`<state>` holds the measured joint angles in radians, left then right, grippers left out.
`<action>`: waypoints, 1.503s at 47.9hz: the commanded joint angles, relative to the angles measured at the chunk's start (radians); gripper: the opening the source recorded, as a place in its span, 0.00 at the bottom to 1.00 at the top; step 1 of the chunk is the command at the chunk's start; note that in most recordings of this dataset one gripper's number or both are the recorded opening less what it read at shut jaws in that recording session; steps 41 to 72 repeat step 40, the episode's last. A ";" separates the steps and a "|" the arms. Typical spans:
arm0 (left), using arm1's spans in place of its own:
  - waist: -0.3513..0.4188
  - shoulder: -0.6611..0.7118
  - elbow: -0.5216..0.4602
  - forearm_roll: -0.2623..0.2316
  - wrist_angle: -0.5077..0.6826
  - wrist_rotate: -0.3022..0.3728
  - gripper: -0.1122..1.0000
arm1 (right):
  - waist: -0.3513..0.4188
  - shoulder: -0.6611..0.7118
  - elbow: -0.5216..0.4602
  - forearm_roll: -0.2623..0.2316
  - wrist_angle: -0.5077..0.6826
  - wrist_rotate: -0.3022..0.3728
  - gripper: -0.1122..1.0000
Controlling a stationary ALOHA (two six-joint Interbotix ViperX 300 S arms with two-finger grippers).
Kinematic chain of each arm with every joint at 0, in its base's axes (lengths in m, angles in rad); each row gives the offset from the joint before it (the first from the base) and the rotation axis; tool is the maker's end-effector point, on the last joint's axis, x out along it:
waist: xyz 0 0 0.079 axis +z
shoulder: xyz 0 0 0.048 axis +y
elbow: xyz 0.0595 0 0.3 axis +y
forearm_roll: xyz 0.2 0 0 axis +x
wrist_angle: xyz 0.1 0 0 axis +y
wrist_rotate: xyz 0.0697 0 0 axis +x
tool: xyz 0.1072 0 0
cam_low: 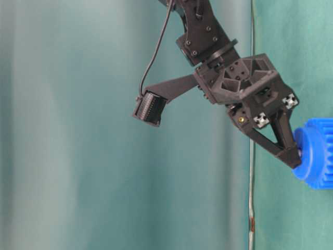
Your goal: Insert the shaft placed at a random location into the center hole of the medium gear at another random location.
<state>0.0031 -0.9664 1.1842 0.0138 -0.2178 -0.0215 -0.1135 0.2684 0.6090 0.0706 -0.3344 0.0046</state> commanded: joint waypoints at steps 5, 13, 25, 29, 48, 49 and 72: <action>0.002 0.009 -0.025 0.002 -0.006 0.000 0.10 | 0.005 -0.014 -0.008 0.005 0.005 0.008 0.34; 0.002 0.009 -0.026 0.002 -0.006 0.000 0.10 | 0.012 -0.014 -0.009 0.006 0.003 0.006 0.78; 0.002 0.008 -0.025 0.002 -0.005 0.000 0.10 | 0.012 -0.026 -0.009 0.006 0.006 0.006 0.88; 0.003 0.009 -0.026 0.002 -0.005 0.000 0.10 | 0.012 -0.048 -0.008 0.005 0.015 0.006 0.88; 0.002 0.008 -0.026 0.002 -0.006 0.002 0.10 | 0.012 -0.140 -0.002 0.002 0.067 -0.002 0.88; 0.002 0.008 -0.026 0.002 -0.006 0.002 0.10 | 0.012 -0.140 -0.002 0.002 0.067 -0.002 0.88; 0.002 0.008 -0.026 0.002 -0.006 0.002 0.10 | 0.012 -0.140 -0.002 0.002 0.067 -0.002 0.88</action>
